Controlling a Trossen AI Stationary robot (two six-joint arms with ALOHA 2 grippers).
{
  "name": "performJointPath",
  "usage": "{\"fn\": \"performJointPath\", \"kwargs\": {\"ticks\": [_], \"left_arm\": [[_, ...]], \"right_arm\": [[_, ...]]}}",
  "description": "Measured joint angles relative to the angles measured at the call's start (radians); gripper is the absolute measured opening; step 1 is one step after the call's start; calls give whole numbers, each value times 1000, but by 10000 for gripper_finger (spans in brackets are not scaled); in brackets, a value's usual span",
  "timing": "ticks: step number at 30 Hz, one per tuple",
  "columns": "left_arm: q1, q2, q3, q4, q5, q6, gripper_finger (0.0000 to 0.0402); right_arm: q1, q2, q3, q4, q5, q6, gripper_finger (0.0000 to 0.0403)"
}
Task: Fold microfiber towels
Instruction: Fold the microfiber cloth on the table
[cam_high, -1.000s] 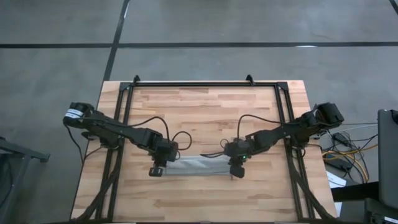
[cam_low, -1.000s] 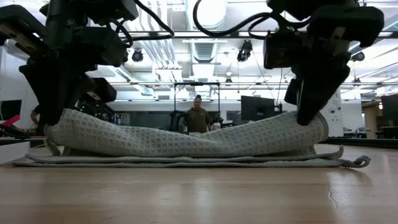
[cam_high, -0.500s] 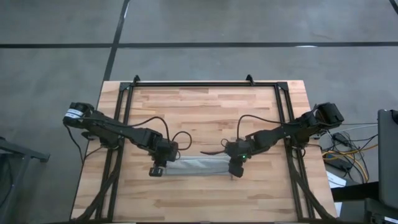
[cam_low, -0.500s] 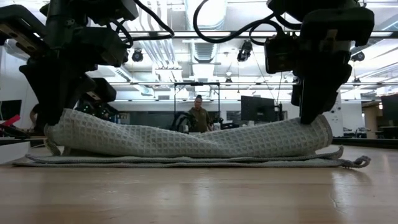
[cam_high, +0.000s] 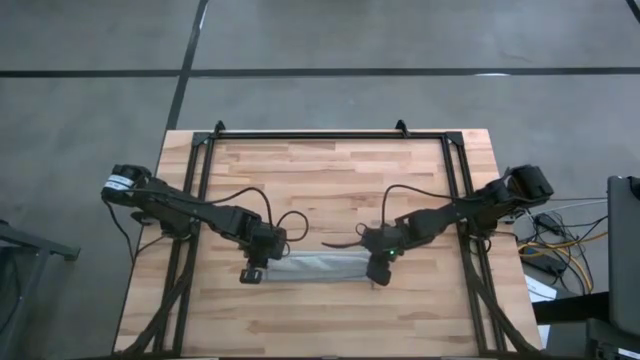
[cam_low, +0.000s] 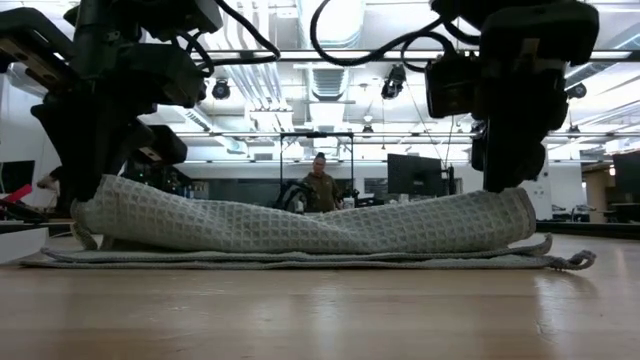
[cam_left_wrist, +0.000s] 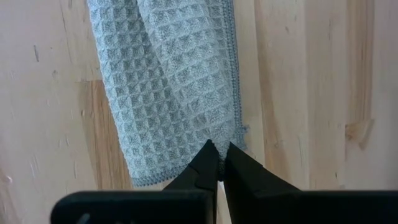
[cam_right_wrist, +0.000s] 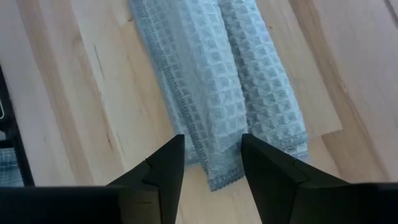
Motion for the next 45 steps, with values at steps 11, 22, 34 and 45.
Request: {"fn": "performJointPath", "kwargs": {"ticks": [11,22,34,45], "left_arm": [[0,0,0,-2,-42,8,14],[0,0,0,-1,-7,-54,14],[0,0,0,0,3,-140,14],[0,0,0,-1,4,-123,14]], "right_arm": [[6,-54,16,5,57,-43,137],[5,-82,16,-2,246,-47,129],[-2,-93,16,-108,353,-19,121],[-2,-93,14,-145,331,1,117]]}}
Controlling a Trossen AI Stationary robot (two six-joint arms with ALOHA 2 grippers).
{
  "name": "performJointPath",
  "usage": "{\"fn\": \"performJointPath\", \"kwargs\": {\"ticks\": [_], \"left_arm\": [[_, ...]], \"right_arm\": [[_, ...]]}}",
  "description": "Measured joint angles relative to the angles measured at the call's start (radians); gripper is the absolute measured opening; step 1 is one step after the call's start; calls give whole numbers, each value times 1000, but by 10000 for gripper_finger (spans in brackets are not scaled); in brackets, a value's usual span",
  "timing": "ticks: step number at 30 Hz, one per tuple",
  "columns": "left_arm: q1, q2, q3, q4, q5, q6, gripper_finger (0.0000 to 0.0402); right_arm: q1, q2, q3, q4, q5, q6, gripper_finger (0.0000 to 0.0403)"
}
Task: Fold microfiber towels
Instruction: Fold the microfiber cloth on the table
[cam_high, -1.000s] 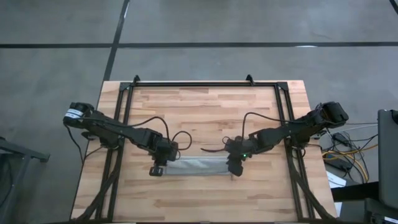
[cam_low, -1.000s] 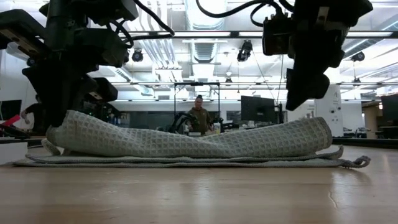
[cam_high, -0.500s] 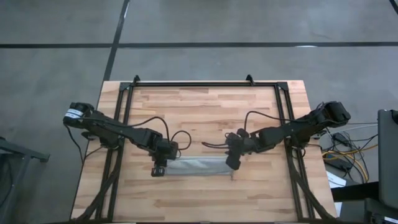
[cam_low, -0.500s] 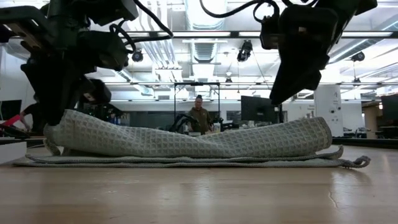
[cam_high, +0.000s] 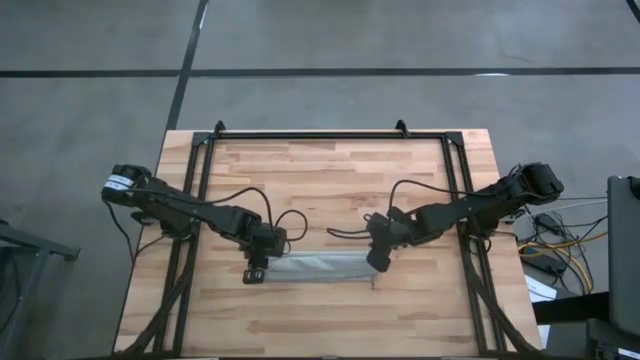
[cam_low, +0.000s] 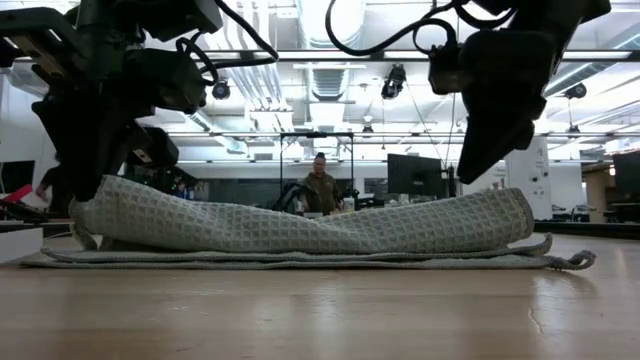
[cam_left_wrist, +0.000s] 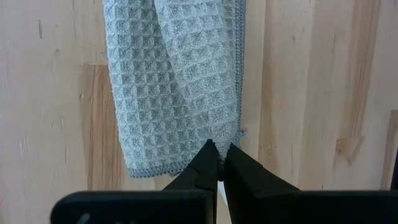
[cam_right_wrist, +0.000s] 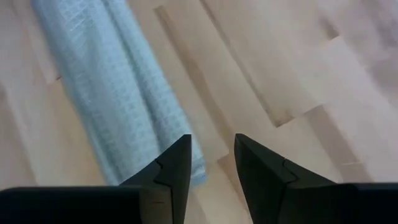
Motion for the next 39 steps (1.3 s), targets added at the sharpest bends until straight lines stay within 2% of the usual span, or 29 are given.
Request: {"fn": "performJointPath", "kwargs": {"ticks": [6,17,23,30,36,39], "left_arm": [[0,0,0,0,0,-1,14],[0,0,0,0,0,-2,14],[0,0,0,0,0,-2,14],[0,0,0,-1,0,-1,14],[0,0,0,-1,0,0,14],[0,0,0,-2,0,1,14]], "right_arm": [[1,0,0,1,-86,-8,109],[3,2,-1,5,-107,-11,109],[12,59,-6,22,-152,-16,109],[18,88,-6,50,-156,-17,109],[25,91,-5,97,-295,-19,109],[36,92,-6,85,-313,-19,109]]}}
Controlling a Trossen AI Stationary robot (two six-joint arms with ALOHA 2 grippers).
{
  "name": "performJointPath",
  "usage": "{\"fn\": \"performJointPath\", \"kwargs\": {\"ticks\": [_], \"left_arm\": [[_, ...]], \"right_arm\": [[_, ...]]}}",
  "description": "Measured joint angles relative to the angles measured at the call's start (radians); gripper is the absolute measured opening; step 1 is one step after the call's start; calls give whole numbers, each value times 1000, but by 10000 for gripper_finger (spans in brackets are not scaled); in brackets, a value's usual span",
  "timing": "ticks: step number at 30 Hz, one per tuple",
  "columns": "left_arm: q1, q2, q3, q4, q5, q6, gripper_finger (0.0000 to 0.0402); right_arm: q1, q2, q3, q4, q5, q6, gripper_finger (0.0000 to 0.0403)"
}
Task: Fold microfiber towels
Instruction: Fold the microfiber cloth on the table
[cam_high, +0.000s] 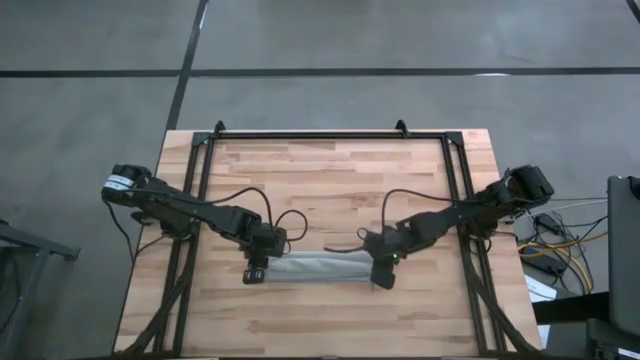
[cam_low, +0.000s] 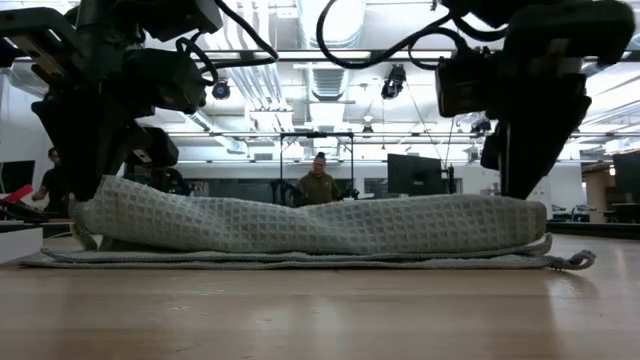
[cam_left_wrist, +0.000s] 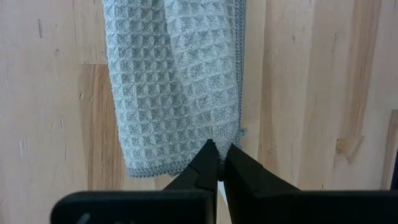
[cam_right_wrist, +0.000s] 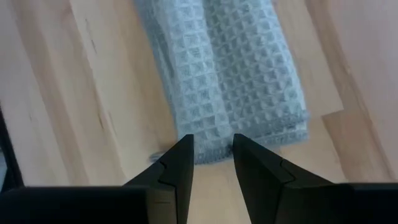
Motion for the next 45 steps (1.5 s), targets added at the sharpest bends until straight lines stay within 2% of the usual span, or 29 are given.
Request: {"fn": "performJointPath", "kwargs": {"ticks": [11,16,22,30,35,45], "left_arm": [[0,0,-1,0,0,1,14],[0,0,-2,1,0,0,14],[0,0,-2,2,0,-1,14],[0,0,-4,3,0,-6,17],[0,0,-4,3,0,-59,50],[0,0,-7,2,-24,-142,144]], "right_arm": [[7,-9,0,27,12,11,109],[11,-69,0,117,171,4,104],[10,-140,0,11,362,0,92],[-4,-202,0,-122,459,15,77],[-8,-226,0,-139,507,15,69],[-10,-225,0,-161,510,12,72]]}}
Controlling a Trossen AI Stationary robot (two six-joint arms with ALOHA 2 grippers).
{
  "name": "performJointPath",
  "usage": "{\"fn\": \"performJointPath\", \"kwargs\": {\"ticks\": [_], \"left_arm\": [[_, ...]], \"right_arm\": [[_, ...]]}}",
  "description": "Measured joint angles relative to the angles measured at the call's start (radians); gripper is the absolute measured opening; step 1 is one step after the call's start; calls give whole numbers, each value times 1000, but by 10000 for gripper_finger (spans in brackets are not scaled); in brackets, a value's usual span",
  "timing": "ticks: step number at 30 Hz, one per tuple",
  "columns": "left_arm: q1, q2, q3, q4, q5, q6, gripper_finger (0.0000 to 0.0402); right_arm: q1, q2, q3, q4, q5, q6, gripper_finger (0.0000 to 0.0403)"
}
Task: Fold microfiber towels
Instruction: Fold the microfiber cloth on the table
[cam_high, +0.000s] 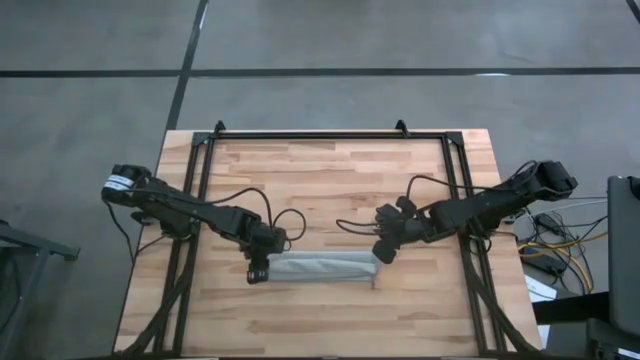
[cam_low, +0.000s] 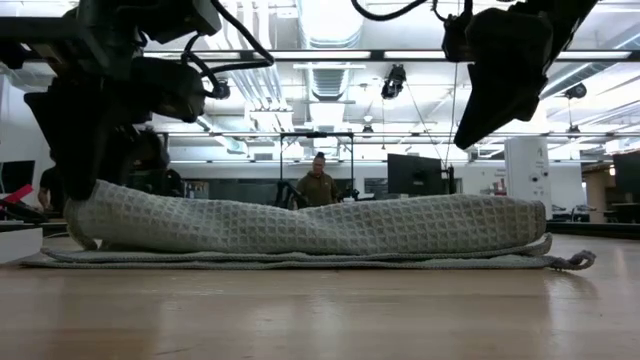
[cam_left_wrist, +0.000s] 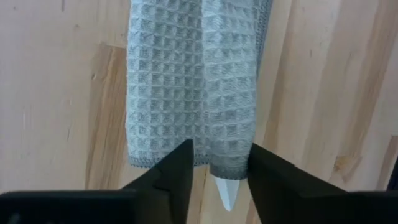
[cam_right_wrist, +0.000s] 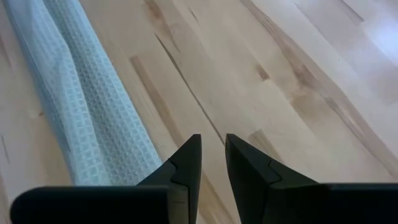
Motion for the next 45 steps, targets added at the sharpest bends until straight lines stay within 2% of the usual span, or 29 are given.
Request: {"fn": "performJointPath", "kwargs": {"ticks": [9,15,20,32,34,40,45], "left_arm": [[0,0,0,4,-1,-104,200],[0,0,0,27,66,-125,206],[2,0,7,37,136,-65,206],[63,-2,11,37,32,-51,207],[82,-2,11,37,21,-34,206],[109,-2,11,34,19,35,206],[109,-2,11,24,19,131,206]], "right_arm": [[0,0,0,1,0,-24,72],[-2,0,0,-4,38,-43,72],[-12,0,0,-7,52,-59,72],[-47,0,0,-6,52,-68,72],[-50,0,0,-6,33,-47,72],[-54,0,1,-3,-127,-39,72],[-55,0,1,1,-146,-31,72]]}}
